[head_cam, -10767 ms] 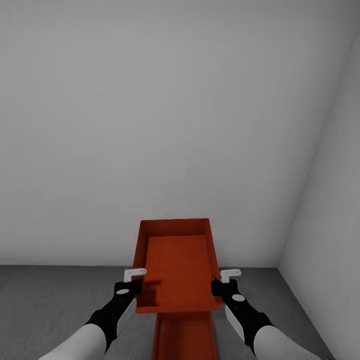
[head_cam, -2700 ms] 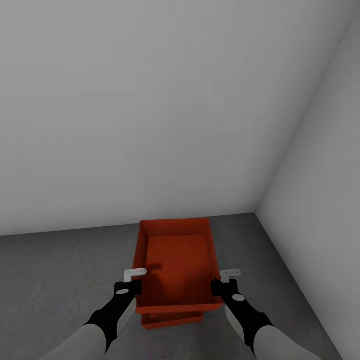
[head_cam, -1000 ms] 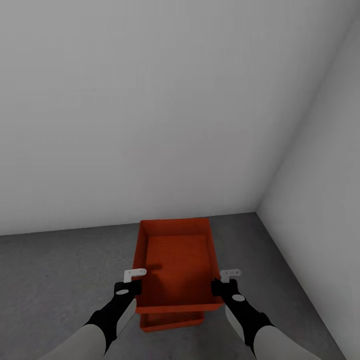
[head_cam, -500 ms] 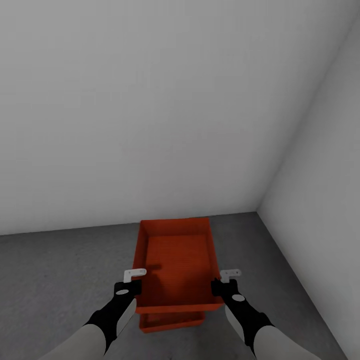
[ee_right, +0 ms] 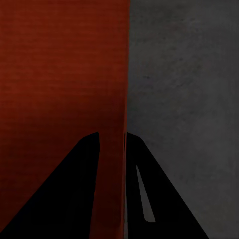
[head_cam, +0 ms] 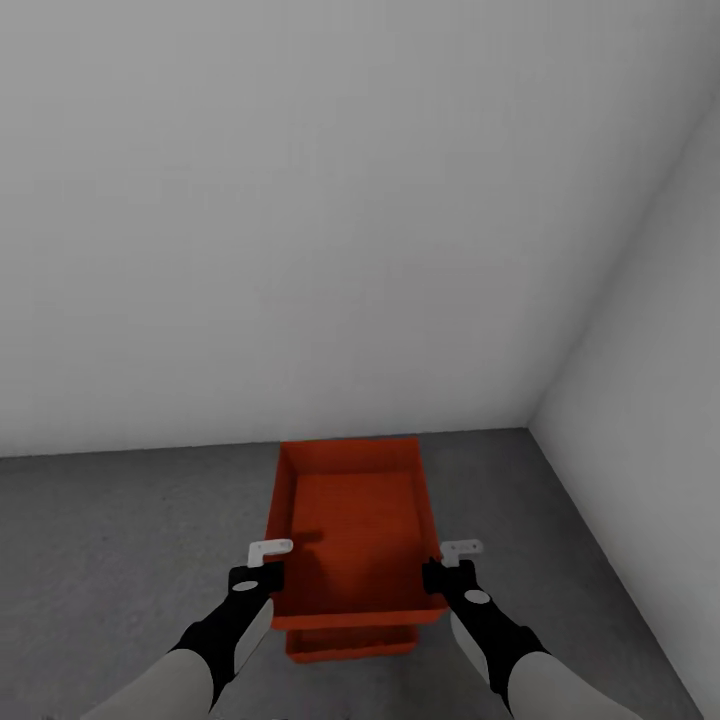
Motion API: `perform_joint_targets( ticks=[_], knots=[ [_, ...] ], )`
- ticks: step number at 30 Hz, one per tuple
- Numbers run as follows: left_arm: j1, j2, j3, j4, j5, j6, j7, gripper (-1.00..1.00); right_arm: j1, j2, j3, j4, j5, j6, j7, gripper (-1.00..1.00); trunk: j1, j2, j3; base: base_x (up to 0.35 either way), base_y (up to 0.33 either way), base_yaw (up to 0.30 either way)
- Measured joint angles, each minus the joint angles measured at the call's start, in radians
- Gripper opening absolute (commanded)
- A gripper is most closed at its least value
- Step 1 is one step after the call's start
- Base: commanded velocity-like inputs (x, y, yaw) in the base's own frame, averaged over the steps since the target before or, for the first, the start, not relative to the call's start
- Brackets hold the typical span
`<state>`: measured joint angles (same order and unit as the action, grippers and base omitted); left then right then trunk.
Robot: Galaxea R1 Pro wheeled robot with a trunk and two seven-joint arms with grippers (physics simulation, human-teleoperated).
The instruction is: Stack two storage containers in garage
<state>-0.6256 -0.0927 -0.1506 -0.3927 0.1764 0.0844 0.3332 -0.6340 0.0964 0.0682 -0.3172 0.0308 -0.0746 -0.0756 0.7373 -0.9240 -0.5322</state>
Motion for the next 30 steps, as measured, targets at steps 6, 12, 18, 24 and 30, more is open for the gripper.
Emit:
perform_joint_targets(
  ticks=[6,12,18,24,30],
  knots=[
    [0.000,0.000,0.001,0.000,-0.002,0.000,0.000,-1.00,0.000,0.000,0.000,0.000,0.000,-0.001,0.000,-1.00,0.023,-0.042,-0.019,0.000,0.000,0.122],
    [0.000,0.000,0.001,0.000,-0.002,0.000,0.000,-1.00,0.000,0.000,0.000,0.000,0.000,-0.001,0.000,-1.00,0.046,-0.084,-0.038,0.000,0.000,0.010],
    [0.000,0.000,0.001,0.000,-0.001,0.000,0.000,-1.00,0.000,0.000,0.001,0.000,-0.001,0.000,-0.001,-1.00,0.069,-0.126,-0.056,0.000,0.000,0.000],
    [0.000,-0.001,0.001,0.001,-0.001,0.000,0.000,-1.00,0.000,-0.001,0.003,0.000,-0.003,0.001,-0.001,-1.00,0.092,-0.168,-0.075,0.000,0.000,0.000],
    [0.000,-0.001,0.001,0.000,-0.002,0.000,0.000,-1.00,0.000,-0.001,0.002,0.000,-0.002,-0.001,-0.001,-1.00,0.115,-0.210,-0.094,0.000,0.000,0.000]
  ],
)
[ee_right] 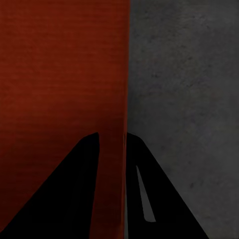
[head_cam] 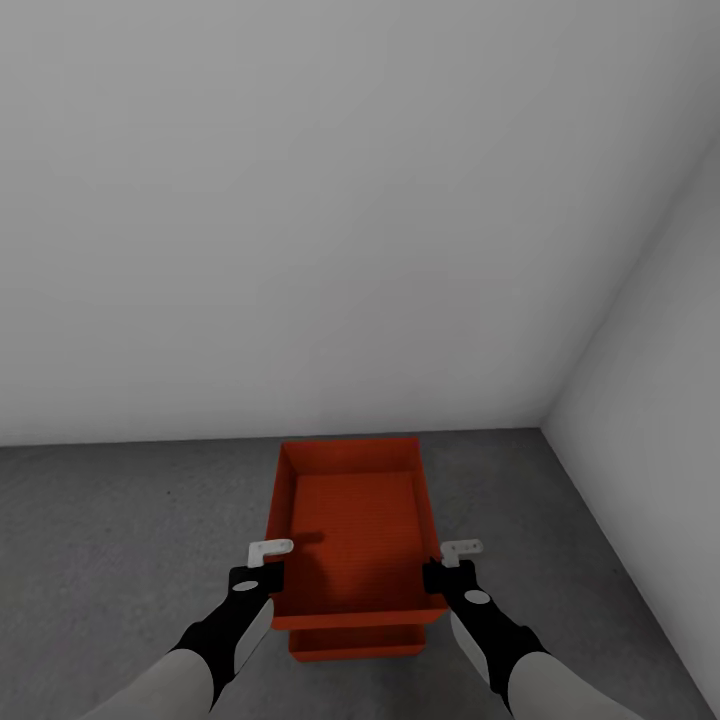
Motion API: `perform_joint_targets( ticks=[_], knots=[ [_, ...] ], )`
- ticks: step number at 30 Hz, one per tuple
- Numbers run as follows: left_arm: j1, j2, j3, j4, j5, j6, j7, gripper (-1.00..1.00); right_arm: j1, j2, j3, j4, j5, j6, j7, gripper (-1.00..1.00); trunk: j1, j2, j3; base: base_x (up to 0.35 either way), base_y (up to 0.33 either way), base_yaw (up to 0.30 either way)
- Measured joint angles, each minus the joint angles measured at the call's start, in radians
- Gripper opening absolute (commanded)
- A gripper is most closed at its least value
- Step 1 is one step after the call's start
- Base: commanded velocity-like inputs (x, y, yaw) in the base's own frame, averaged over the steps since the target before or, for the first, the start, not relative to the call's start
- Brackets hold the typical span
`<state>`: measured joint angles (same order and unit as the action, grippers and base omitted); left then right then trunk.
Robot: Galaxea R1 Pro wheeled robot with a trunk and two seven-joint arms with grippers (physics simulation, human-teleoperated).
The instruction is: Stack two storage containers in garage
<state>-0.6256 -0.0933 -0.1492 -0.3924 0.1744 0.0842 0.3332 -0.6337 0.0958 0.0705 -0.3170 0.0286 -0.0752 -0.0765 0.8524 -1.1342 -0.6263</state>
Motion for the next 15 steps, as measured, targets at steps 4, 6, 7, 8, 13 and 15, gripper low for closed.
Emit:
perform_joint_targets(
  ticks=[4,6,7,8,13,15],
  knots=[
    [0.000,0.000,0.000,0.000,0.000,0.000,0.000,-1.00,0.000,0.000,-0.001,0.000,0.001,0.000,0.000,-1.00,0.015,-0.028,-0.013,0.000,0.000,0.000],
    [0.000,0.000,0.000,0.000,0.000,0.000,0.000,-1.00,0.000,0.000,-0.001,0.000,0.001,0.000,0.000,-1.00,0.023,-0.042,-0.019,0.000,0.000,0.000],
    [0.000,0.000,0.000,0.000,0.000,0.000,0.000,-1.00,0.000,0.000,-0.001,0.000,0.001,0.000,0.000,-1.00,0.027,-0.049,-0.022,0.000,0.000,0.000],
    [0.000,0.000,0.000,0.000,0.000,0.000,0.000,-1.00,0.000,0.000,-0.001,0.000,0.001,0.000,0.000,-1.00,0.031,-0.056,-0.025,0.000,0.000,0.000],
    [0.000,0.000,-0.001,0.001,0.002,0.000,0.000,-1.00,0.000,0.000,0.000,-0.001,0.001,0.002,0.000,-1.00,0.050,-0.091,-0.041,0.000,0.000,0.000],
    [0.000,0.000,-0.001,0.000,0.001,0.000,0.000,-1.00,0.000,0.000,-0.001,0.000,0.001,0.000,0.000,-1.00,0.058,-0.105,-0.047,0.000,0.000,0.000]
  ],
)
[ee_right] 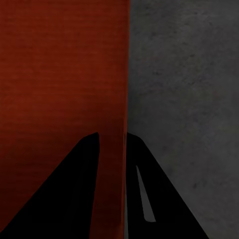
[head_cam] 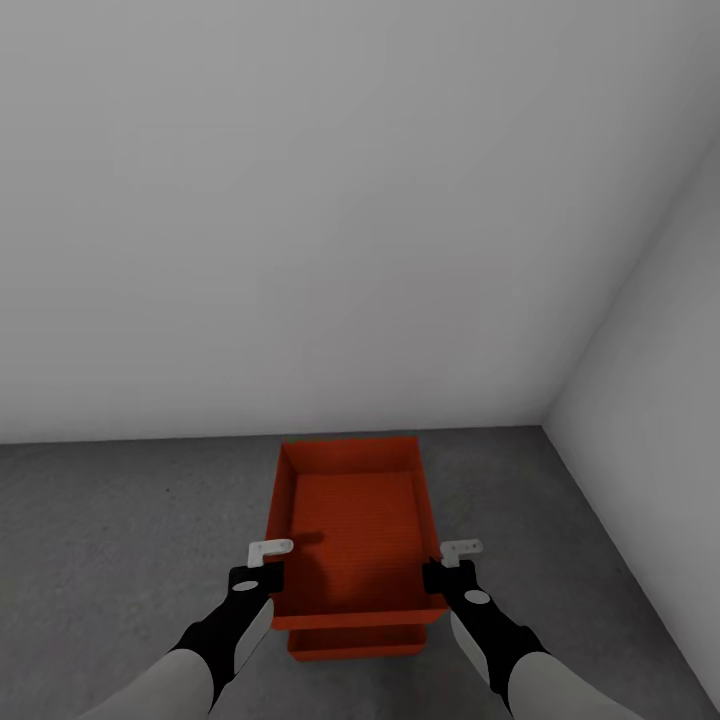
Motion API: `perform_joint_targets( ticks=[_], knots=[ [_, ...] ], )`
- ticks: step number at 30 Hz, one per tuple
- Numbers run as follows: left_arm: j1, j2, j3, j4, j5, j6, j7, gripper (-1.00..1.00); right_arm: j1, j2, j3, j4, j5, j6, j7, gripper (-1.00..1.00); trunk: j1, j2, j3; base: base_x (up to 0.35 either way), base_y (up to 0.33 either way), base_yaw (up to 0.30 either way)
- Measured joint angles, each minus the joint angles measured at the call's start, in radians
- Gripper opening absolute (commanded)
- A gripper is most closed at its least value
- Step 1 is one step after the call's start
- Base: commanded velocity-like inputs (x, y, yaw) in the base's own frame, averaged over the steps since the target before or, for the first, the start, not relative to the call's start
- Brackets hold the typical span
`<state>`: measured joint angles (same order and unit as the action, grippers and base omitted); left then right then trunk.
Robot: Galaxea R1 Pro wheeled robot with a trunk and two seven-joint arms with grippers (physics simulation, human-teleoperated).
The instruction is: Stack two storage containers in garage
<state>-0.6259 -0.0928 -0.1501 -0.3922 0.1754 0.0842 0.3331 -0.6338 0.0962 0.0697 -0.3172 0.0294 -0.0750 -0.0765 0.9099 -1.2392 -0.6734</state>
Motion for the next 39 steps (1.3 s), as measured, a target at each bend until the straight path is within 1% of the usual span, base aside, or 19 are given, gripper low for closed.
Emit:
perform_joint_targets(
  ticks=[39],
  knots=[
    [0.000,0.000,0.000,0.000,-0.001,0.000,0.000,-1.00,0.000,0.000,0.000,0.000,0.000,-0.001,0.000,-1.00,0.150,-0.273,-0.122,0.000,0.000,0.000]
  ],
)
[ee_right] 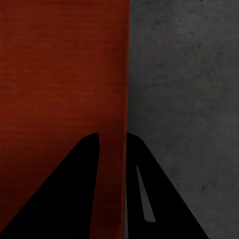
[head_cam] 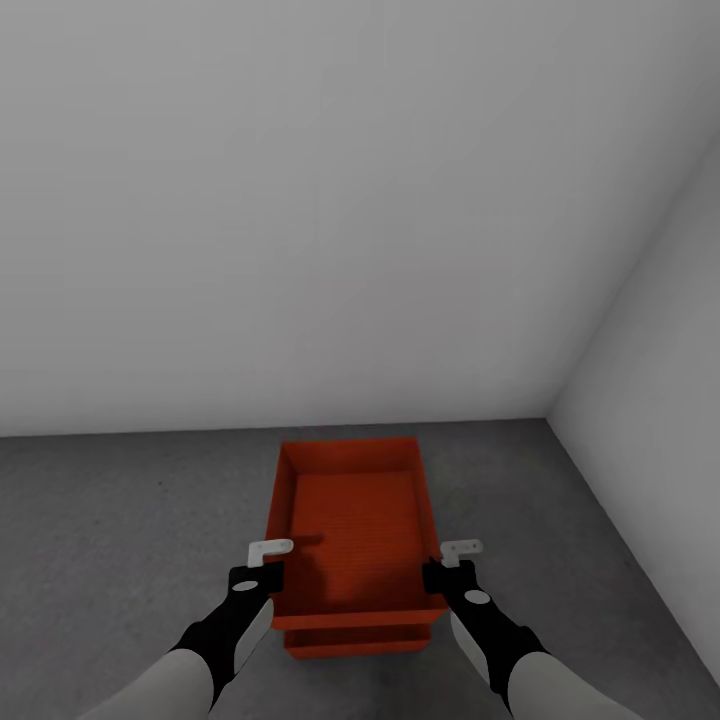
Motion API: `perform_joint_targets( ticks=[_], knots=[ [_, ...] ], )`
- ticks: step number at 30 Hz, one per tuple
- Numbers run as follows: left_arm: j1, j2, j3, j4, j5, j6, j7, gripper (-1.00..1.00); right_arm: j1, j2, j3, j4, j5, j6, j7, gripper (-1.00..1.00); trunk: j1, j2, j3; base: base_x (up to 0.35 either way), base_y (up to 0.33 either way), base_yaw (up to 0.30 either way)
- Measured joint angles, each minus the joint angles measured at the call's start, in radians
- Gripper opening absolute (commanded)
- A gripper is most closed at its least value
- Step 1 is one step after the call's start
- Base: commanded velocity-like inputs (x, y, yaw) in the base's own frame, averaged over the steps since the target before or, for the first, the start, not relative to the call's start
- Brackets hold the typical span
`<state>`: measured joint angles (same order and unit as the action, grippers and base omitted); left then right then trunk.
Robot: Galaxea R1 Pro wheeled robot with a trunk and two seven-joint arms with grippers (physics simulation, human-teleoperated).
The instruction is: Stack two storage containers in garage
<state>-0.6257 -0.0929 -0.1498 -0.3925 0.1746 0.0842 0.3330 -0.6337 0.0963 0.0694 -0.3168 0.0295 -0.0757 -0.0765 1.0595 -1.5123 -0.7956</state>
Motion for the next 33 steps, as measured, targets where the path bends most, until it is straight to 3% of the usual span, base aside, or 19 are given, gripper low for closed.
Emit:
perform_joint_targets(
  ticks=[28,33],
  knots=[
    [0.000,0.000,0.001,0.000,-0.003,0.000,0.000,-1.00,0.000,0.000,0.000,0.000,-0.001,-0.002,0.000,-1.00,0.107,-0.196,-0.088,0.000,0.000,0.000],
    [0.000,-0.001,0.001,-0.001,-0.004,0.000,0.000,-1.00,0.000,0.000,0.000,0.000,-0.002,-0.003,0.000,-1.00,0.107,-0.196,-0.088,0.000,0.000,0.000]
  ],
)
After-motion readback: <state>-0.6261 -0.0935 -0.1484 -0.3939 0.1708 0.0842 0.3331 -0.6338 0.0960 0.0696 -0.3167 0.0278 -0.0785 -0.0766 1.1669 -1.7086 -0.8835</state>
